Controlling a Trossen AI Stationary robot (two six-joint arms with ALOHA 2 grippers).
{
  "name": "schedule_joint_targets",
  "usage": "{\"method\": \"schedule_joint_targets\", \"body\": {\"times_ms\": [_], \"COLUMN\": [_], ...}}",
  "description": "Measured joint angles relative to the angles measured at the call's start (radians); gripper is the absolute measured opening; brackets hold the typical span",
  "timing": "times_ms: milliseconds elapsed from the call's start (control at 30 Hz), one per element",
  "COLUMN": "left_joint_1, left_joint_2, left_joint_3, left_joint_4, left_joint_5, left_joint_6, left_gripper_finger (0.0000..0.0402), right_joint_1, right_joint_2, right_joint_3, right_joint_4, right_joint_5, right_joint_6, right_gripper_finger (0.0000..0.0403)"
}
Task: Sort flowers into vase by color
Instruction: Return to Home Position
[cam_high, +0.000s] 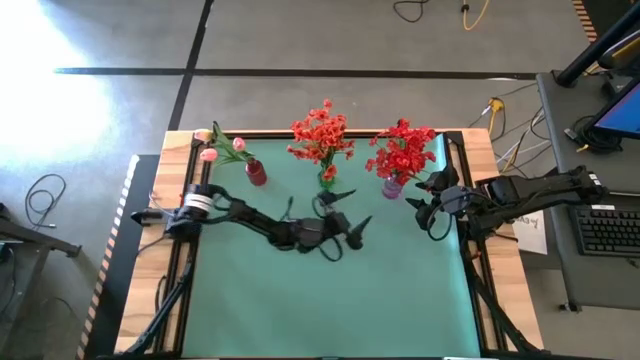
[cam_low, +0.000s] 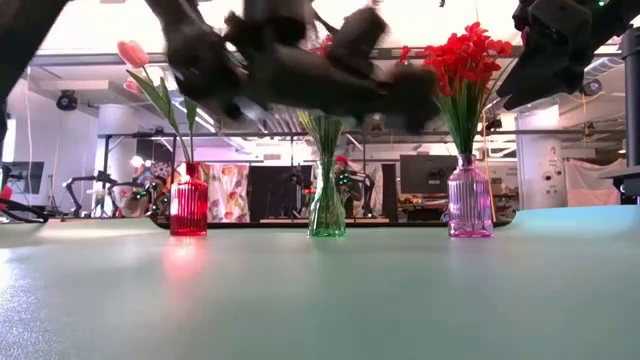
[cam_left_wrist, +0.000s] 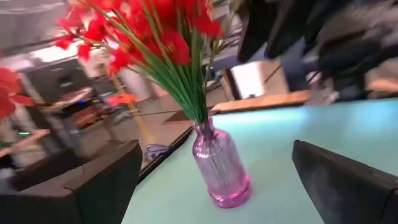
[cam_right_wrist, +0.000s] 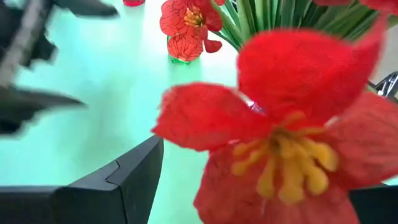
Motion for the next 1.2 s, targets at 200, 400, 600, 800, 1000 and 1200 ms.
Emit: {"method": "schedule_joint_targets", "body": {"times_ms": [200,400,600,800,1000,1200], "left_joint_1": [-0.041,-0.082,-0.155,-0.216,-0.26,-0.273], "left_joint_2": [-0.219,-0.362,-0.47,-0.535,-0.623,-0.757], "left_joint_3": [-0.212,-0.333,-0.404,-0.404,-0.402,-0.427], "left_joint_4": [-0.004,-0.013,-0.135,-0.27,-0.348,-0.567], "left_joint_5": [0.175,0.18,0.228,0.237,0.363,0.583], "left_joint_6": [-0.028,-0.028,-0.088,-0.117,-0.135,-0.189], "left_gripper_finger": [0.0396,0.0396,0.0396,0.0396,0.0396,0.0396], "right_joint_1": [0.0,0.0,0.0,0.0,0.005,0.02], "right_joint_2": [0.0,0.0,0.0,-0.017,-0.066,-0.145], "right_joint_3": [0.0,0.0,-0.004,0.001,0.002,0.002], "right_joint_4": [0.0,0.001,-0.007,0.017,0.016,0.018], "right_joint_5": [0.0,0.0,0.012,0.027,0.027,0.027], "right_joint_6": [-0.001,-0.062,-0.143,-0.213,-0.242,-0.299], "right_gripper_finger": [0.0268,0.0272,0.0267,0.0263,0.0259,0.025]}}
